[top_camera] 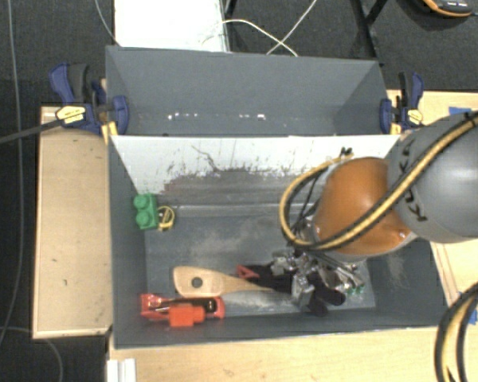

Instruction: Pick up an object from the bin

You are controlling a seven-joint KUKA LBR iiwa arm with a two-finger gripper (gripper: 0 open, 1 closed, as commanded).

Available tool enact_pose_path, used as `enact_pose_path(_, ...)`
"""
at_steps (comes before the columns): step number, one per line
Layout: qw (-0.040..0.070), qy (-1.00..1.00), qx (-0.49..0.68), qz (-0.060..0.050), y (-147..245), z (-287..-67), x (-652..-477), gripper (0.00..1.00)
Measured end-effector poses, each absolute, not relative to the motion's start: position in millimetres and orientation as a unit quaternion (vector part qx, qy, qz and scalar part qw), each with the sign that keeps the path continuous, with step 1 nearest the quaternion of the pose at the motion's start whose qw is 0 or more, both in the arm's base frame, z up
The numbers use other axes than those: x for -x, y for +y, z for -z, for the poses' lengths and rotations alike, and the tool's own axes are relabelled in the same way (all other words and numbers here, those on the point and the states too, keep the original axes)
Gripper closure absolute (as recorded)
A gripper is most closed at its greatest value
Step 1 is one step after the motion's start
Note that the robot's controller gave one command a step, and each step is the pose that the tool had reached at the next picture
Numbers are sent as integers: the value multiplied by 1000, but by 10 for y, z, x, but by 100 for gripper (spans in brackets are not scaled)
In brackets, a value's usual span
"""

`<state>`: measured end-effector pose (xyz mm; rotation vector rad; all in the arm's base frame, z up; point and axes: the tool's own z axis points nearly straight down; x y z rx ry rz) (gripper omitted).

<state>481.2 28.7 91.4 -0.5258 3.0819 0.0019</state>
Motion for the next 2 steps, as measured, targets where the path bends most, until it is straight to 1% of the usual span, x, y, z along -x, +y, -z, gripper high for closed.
enact_pose_path(1,8,986,169,0,287,-1170,-4817,100)
enact_pose_path(2,5,986,168,-1,285,-1557,-4802,100)
